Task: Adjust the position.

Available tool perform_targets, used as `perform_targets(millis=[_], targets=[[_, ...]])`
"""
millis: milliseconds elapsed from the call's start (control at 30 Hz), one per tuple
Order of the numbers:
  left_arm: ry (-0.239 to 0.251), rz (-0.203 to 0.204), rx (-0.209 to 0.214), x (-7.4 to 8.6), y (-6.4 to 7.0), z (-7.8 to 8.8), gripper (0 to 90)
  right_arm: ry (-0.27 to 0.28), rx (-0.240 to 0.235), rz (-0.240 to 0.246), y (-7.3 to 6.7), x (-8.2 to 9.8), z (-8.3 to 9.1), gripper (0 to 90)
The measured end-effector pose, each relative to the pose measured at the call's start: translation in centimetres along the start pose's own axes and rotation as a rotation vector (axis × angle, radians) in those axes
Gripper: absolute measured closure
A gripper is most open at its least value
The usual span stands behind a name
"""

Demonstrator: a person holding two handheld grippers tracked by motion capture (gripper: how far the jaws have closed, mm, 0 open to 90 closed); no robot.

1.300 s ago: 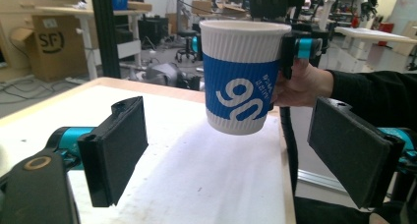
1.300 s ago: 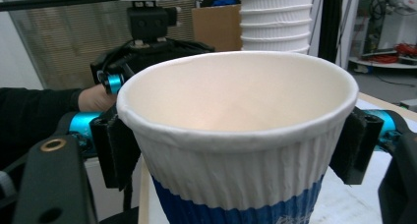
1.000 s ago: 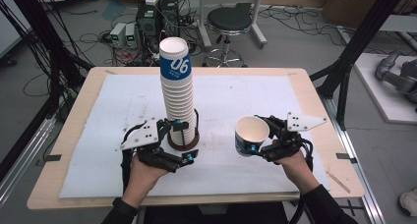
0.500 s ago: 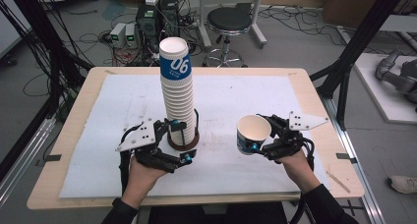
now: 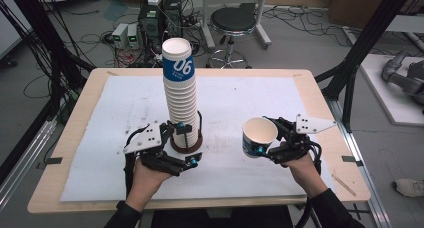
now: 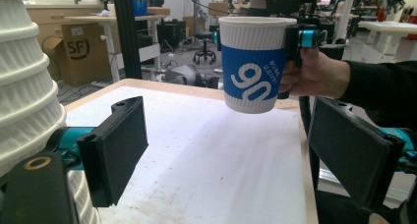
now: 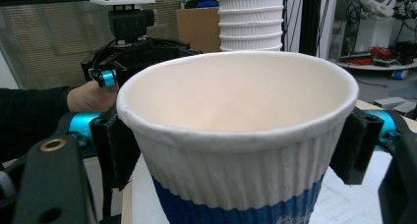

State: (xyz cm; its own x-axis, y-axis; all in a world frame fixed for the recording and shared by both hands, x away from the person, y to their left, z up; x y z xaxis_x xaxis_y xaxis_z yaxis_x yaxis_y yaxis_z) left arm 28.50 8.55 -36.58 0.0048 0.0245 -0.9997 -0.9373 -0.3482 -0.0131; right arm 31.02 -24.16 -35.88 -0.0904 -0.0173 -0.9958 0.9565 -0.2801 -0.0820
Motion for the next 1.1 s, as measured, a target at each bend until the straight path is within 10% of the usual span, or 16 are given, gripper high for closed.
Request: perform_targets(millis=[1100], targets=[[-0.028, 0.0, -0.084, 1.1, 0.1, 3.1, 15.1, 0.032, 0.029, 0.025, 0.2, -0.6, 0.0, 21.1]])
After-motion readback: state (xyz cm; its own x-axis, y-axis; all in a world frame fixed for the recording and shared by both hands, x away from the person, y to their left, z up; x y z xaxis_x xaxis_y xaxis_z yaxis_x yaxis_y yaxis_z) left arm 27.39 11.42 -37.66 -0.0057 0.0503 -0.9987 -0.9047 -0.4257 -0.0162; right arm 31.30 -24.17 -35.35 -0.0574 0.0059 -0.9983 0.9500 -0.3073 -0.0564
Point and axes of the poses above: each handheld gripper's, and its own axes: z roughly backward along the jaws, x roughly out of its underside, y roughly to its right, the point moved 3 cm from there along -z, roughly forward along the jaws, and after that the axes turned 3 degrees about y, right-handed, at the moved point
